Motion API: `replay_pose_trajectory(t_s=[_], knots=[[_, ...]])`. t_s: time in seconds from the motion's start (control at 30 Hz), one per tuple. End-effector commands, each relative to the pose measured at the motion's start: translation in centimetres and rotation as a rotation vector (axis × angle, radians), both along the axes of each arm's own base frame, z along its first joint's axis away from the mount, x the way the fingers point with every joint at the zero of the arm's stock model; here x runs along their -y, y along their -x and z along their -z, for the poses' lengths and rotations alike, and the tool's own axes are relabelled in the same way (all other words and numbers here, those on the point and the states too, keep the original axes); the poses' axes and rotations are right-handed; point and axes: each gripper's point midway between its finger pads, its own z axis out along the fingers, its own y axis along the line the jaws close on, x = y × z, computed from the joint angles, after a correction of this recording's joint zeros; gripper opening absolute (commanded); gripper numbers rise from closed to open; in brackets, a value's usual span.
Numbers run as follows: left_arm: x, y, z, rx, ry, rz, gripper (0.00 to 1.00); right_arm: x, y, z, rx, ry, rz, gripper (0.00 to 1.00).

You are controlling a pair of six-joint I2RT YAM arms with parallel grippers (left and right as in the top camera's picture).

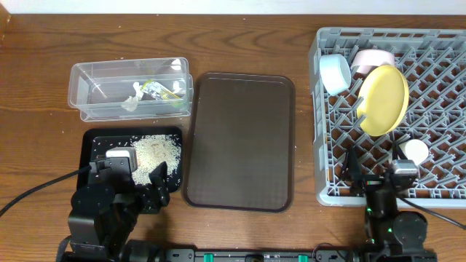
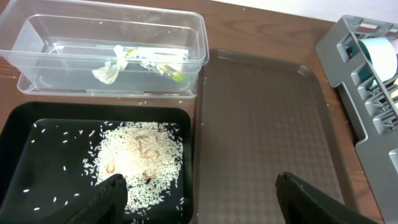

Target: Sort waste into correct bins and load items into the dishwasher rack

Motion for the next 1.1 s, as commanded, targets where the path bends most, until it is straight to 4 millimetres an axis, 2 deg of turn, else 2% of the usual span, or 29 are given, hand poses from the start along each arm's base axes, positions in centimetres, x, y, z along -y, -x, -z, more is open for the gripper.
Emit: replay_pose_trajectory(t_s=[0.0,0.17,1.07], knots=[[0.1,0.0,-0.1,0.001,0.009,-0.002,0.79,0.3,-0.6,1.9,0.013,0.021,0.015,0.99],[0.1,0.0,-0.1,0.001,0.009,-0.002,0.79,-1.7,-0.4,5.1,-0.096,0.148,-0.102,0.99],[0.1,0.0,-0.1,0.001,0.009,-0.002,0.79,-1.6,-0.4,4.9,-0.090,0.150,-0.097,0.99]])
